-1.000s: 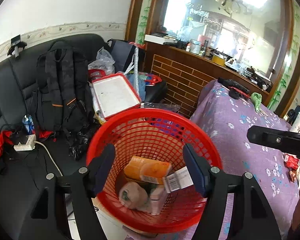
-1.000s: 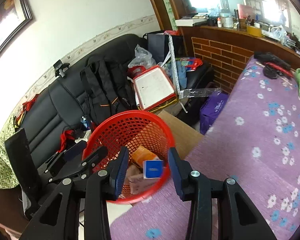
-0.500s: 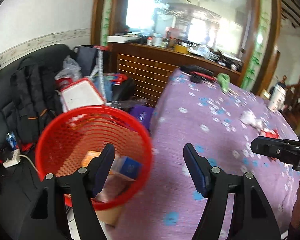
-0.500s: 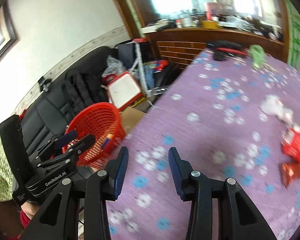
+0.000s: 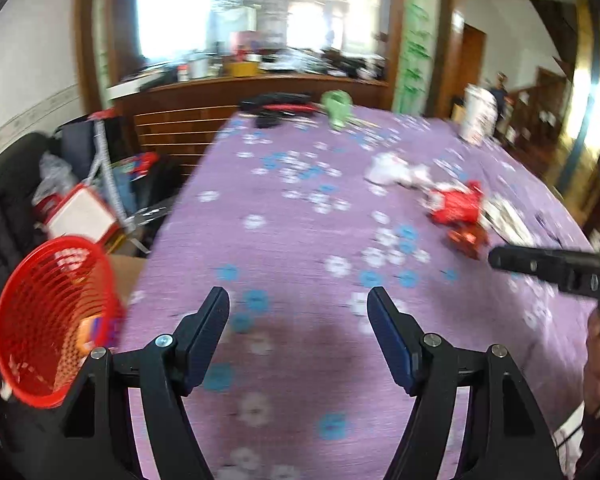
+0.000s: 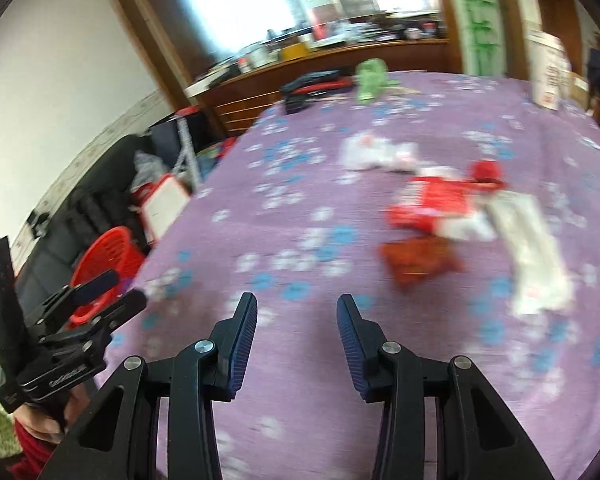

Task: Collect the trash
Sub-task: 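Move both open tools back to the trash on the table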

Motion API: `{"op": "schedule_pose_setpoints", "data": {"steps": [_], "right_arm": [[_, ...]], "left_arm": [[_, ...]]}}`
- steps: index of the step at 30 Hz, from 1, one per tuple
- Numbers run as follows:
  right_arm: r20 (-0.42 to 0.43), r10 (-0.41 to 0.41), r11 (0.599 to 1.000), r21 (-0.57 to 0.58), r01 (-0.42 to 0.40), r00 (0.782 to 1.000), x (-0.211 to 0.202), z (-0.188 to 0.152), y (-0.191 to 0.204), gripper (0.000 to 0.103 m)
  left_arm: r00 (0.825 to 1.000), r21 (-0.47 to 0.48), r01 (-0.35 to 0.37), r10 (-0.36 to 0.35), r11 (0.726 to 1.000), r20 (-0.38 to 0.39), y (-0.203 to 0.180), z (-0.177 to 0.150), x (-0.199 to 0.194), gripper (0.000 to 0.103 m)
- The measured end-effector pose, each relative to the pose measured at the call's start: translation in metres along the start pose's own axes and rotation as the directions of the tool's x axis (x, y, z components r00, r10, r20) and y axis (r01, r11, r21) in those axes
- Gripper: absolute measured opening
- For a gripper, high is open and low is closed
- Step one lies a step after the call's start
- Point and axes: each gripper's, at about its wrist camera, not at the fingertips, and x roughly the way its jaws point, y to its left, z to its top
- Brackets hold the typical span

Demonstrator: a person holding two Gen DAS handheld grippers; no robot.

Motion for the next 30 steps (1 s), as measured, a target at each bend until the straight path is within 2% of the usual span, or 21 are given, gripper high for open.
{"op": "schedule_pose_setpoints", "data": {"steps": [3, 7, 9, 14, 17, 21, 26, 30], "right_arm": [[0.02, -0.09, 0.996, 0.028, 0.089, 0.996, -0.017, 0.007, -0.038, 0.046], [0.039, -0.249, 0.968, 0.039, 0.248, 0.968, -0.03, 0.022, -0.088, 0.054], [0.036, -0.277, 0.96, 0.061, 0.275, 0.96, -0.028, 0.029, -0.111, 0.054], [0.01, -0.293, 0.954, 0.063, 0.292, 0.956, -0.01, 0.036, -0.14, 0.054], [-0.001, -0.321, 0.946, 0.037, 0.321, 0.947, 0.004, 0.038, -0.146, 0.054], [-0.018, -0.305, 0.952, 0.028, 0.305, 0.952, 0.022, 0.037, -0.153, 0.053], [-0.035, -0.31, 0.949, 0.046, 0.312, 0.95, 0.031, 0.033, -0.166, 0.053], [-0.033, -0.279, 0.958, 0.056, 0.28, 0.96, 0.032, 0.029, -0.173, 0.053]], "left_arm": [[0.998, 0.073, 0.052, -0.05, 0.996, -0.04, -0.031, 0.007, 0.009, 0.071], [0.989, 0.146, 0.135, -0.124, 0.98, -0.081, -0.071, 0.017, 0.02, 0.074], [0.981, 0.162, 0.177, -0.16, 0.971, -0.109, -0.086, 0.021, 0.025, 0.078], [0.97, 0.224, 0.21, -0.174, 0.952, -0.172, -0.12, 0.031, 0.048, 0.079], [0.969, 0.253, 0.215, -0.174, 0.943, -0.177, -0.133, 0.037, 0.055, 0.079], [0.968, 0.283, 0.223, -0.178, 0.933, -0.175, -0.145, 0.048, 0.065, 0.083], [0.971, 0.343, 0.2, -0.14, 0.918, -0.191, -0.168, 0.057, 0.09, 0.084], [0.969, 0.38, 0.194, -0.115, 0.904, -0.22, -0.182, 0.057, 0.112, 0.084]]}}
